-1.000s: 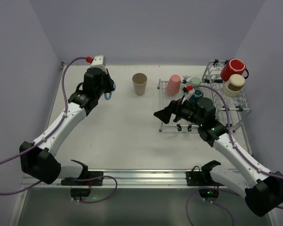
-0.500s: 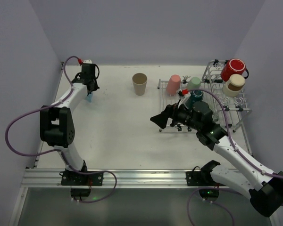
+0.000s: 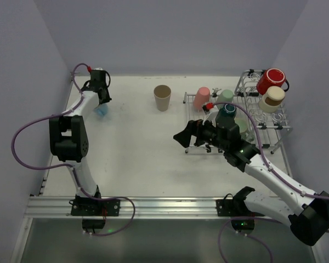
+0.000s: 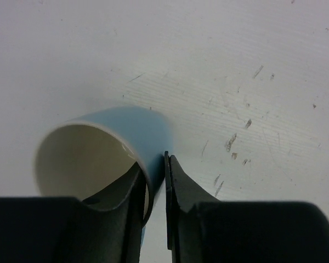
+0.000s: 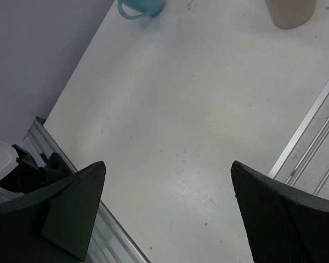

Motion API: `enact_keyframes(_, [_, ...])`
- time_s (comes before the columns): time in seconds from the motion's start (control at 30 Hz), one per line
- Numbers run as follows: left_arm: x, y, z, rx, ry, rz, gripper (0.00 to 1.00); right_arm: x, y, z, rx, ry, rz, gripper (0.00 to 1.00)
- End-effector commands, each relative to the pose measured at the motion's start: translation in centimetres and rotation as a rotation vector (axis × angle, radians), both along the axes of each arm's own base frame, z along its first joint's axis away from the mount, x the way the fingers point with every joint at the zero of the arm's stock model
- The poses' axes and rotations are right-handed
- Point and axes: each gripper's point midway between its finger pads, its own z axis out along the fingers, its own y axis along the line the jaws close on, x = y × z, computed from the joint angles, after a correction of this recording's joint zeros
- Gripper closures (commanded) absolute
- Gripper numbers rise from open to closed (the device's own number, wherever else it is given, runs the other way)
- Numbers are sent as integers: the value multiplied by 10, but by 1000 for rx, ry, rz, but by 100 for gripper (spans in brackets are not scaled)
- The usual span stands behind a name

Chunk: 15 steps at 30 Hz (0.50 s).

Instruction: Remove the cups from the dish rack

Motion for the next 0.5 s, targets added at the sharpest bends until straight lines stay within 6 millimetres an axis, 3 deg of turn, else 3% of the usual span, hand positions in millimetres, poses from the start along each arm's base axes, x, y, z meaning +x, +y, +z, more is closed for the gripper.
enact_keyframes(0.0, [14, 7, 21, 15, -49, -16, 79, 12, -5, 20, -5, -52, -62, 1])
enact_keyframes(0.2, [11, 10, 12, 18, -25, -6, 69, 18, -10, 19, -37, -46, -103, 1])
enact_keyframes(0.33, [11, 9, 23, 12, -48, -11, 64, 29, -18, 20, -77, -59, -164, 1])
enact_keyframes(0.47, [14, 2, 47, -24, -105, -26, 38, 44, -31, 25, -142, -77, -253, 1])
